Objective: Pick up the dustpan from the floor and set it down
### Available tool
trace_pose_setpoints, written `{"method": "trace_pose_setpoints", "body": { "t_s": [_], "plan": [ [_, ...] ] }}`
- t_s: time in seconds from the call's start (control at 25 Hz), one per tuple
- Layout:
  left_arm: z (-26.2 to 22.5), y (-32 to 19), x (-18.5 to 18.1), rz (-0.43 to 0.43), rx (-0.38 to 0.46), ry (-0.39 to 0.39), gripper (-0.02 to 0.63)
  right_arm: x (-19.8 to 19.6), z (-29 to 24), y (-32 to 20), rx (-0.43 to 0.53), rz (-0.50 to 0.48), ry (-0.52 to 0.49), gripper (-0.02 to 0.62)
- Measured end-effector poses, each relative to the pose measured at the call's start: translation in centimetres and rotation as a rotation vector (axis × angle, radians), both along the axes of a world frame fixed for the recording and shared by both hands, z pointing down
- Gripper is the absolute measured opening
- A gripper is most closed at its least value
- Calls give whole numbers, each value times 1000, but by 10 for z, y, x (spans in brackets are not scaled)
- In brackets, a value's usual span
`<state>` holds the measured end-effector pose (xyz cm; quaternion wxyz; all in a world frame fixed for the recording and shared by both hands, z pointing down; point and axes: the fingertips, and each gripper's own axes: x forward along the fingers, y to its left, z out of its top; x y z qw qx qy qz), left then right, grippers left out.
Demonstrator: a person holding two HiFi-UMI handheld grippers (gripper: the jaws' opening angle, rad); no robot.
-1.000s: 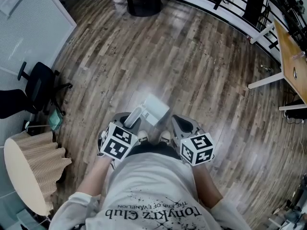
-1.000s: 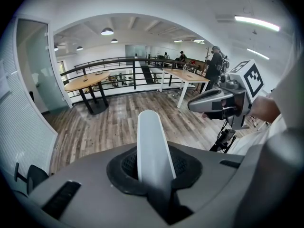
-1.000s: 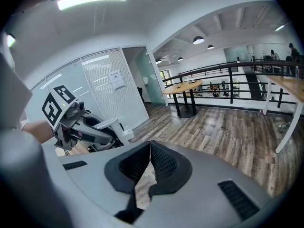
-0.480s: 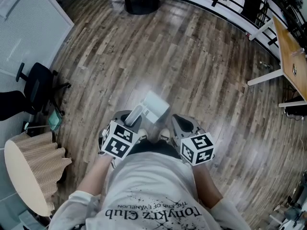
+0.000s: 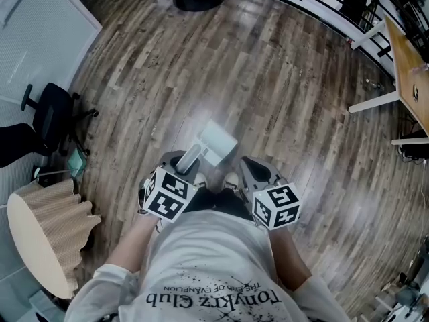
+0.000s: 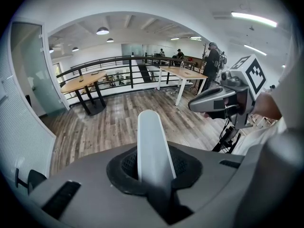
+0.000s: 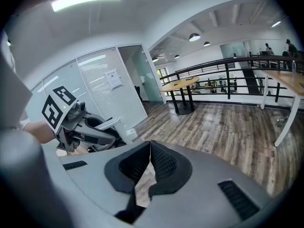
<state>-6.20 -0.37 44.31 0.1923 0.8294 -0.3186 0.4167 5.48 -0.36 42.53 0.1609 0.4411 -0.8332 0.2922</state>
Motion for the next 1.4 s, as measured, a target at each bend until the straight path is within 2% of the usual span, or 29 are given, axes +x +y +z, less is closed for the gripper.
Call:
{"method": "trace_pose_setpoints", "body": {
  "t_s": [0.64,1.4],
  "plan": [
    [35,-2,0,28,-15,-16,77,1,23,-8,-46,3,-3,26],
    [79,-37,-2,0,-38,-8,77,-1,48,-22,-116,3,-1,26]
  ]
}}
